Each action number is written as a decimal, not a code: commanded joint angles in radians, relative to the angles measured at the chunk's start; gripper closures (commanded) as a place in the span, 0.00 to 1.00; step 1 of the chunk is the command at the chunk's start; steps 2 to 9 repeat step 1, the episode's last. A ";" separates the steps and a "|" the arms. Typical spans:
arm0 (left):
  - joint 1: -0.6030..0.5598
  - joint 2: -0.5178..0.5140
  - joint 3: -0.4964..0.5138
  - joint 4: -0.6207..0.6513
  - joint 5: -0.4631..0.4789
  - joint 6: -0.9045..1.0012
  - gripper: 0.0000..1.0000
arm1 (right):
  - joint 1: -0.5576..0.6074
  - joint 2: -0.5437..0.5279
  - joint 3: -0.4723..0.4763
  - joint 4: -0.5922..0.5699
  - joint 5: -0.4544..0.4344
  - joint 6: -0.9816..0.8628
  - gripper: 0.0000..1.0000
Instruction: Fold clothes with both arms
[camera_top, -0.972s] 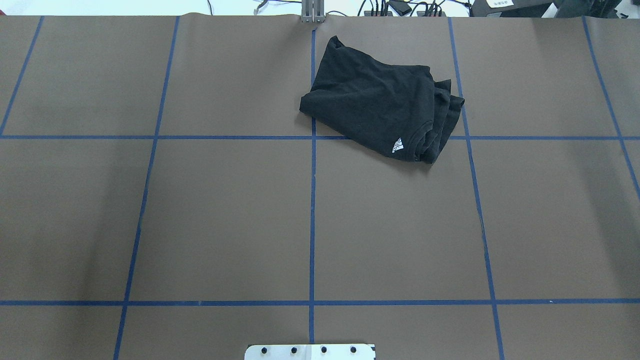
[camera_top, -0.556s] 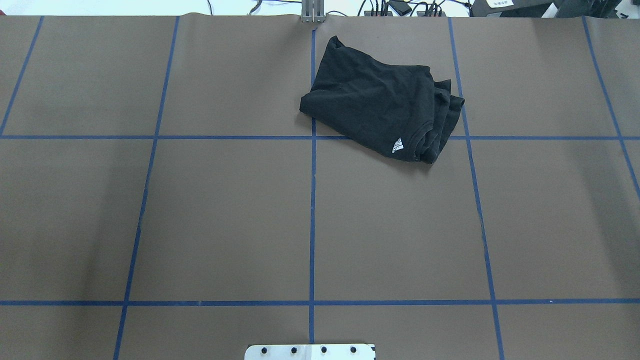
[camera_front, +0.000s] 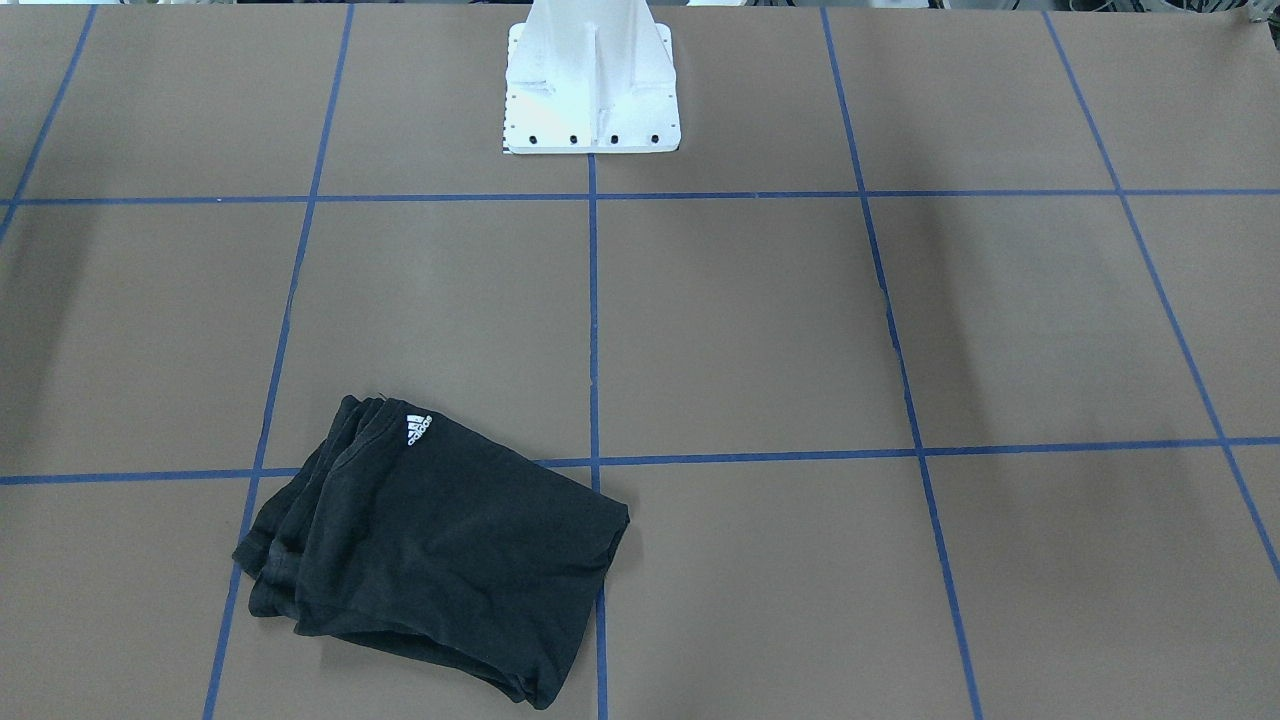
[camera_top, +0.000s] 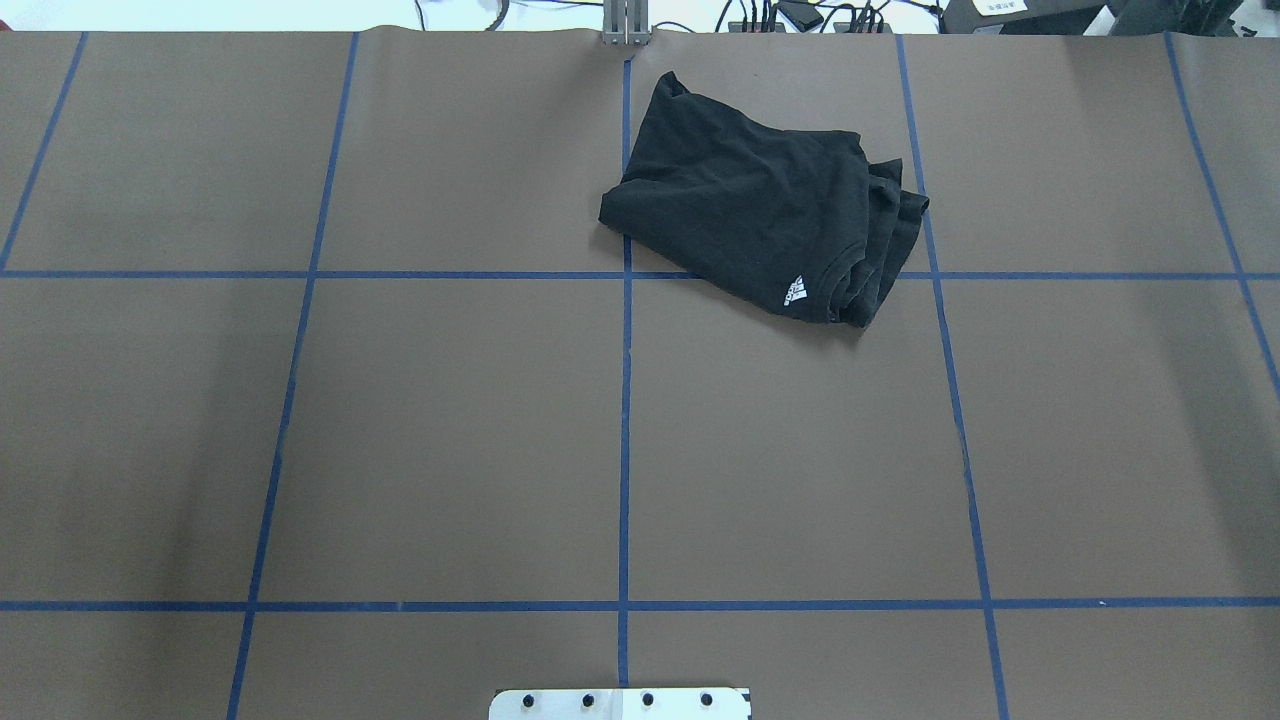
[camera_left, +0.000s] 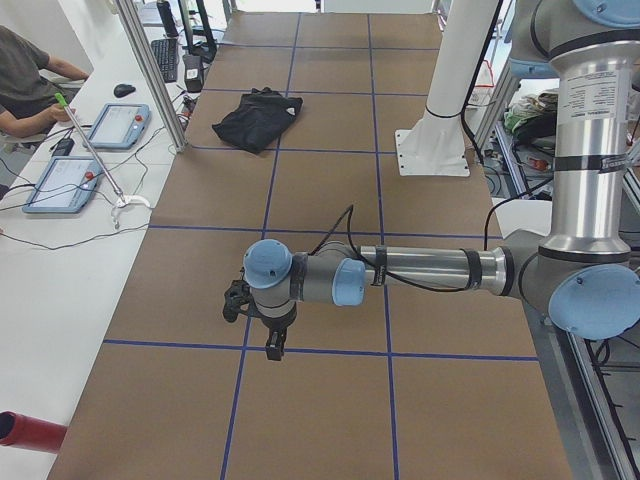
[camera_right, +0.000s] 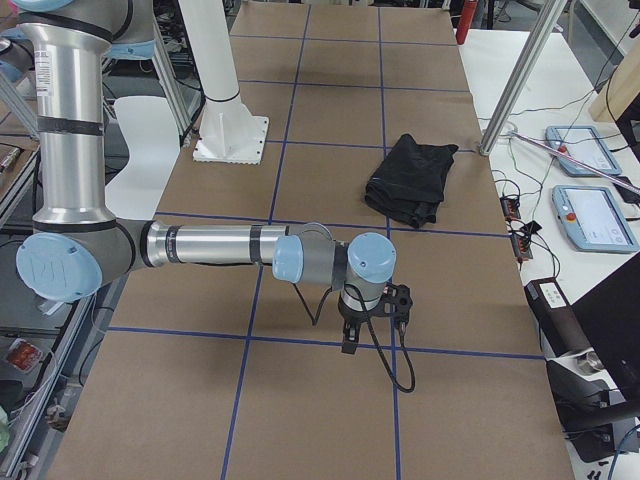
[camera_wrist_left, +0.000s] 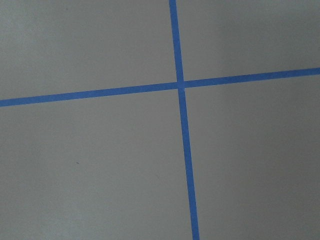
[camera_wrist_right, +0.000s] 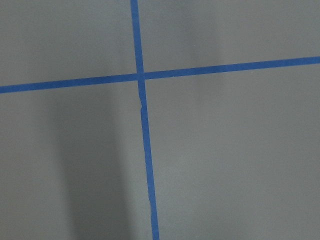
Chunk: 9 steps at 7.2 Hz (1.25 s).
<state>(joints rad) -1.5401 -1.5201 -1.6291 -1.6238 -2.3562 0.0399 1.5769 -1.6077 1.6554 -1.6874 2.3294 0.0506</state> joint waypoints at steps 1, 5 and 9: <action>0.000 0.000 0.000 -0.001 -0.002 0.002 0.00 | 0.000 0.000 0.004 0.000 0.002 0.000 0.00; 0.000 0.000 0.000 -0.001 -0.002 0.002 0.00 | 0.000 0.000 0.004 0.000 0.002 0.000 0.00; 0.000 0.000 0.000 -0.001 -0.002 0.002 0.00 | 0.000 0.000 0.004 0.000 0.002 0.000 0.00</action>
